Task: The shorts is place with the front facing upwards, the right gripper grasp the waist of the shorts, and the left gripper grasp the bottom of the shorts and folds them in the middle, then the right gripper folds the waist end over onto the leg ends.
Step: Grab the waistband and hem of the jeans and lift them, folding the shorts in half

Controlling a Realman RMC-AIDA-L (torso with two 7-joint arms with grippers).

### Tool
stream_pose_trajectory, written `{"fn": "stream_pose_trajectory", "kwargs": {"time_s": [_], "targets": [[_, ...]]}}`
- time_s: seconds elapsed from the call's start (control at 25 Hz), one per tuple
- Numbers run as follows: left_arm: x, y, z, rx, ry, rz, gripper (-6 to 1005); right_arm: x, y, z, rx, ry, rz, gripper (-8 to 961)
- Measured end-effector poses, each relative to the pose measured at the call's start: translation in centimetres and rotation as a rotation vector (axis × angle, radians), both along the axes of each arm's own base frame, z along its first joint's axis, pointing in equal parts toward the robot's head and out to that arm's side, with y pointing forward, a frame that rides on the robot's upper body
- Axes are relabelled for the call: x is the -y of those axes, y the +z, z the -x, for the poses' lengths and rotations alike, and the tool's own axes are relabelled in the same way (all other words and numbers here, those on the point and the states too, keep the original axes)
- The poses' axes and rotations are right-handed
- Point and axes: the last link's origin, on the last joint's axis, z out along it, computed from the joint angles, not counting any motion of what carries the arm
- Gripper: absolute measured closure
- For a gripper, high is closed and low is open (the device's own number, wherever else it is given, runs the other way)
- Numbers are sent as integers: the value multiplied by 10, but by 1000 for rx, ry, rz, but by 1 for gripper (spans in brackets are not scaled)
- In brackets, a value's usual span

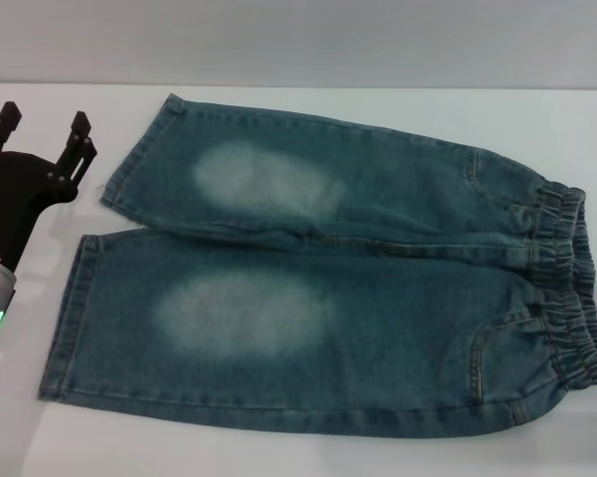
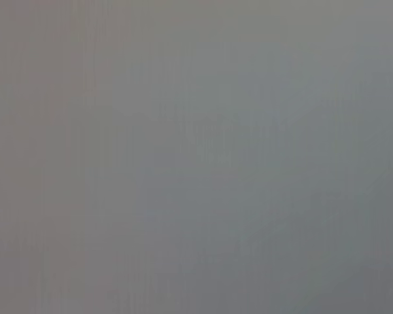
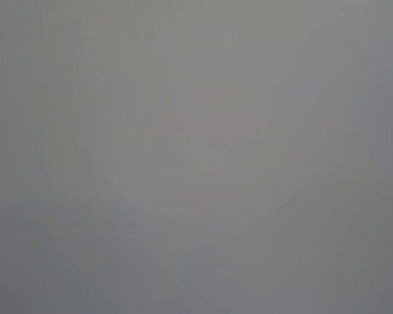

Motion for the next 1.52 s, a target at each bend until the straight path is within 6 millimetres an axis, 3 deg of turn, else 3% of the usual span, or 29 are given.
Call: {"fn": "stream_pose_trajectory", "kwargs": {"time_s": [0.64, 1.0, 1.28, 1.52], "targets": [[-6, 0, -2, -10, -2, 8, 213, -6, -1, 3, -16, 16, 17, 121], [-28, -10, -16, 38, 32, 119, 213, -57, 6, 6, -203, 100, 267, 122], [-58, -13, -33, 31, 124, 258, 214, -115, 1, 25, -240, 95, 535, 123], [-79, 1, -61, 4, 226, 355, 215, -155, -7, 46, -297, 36, 787, 124]]}}
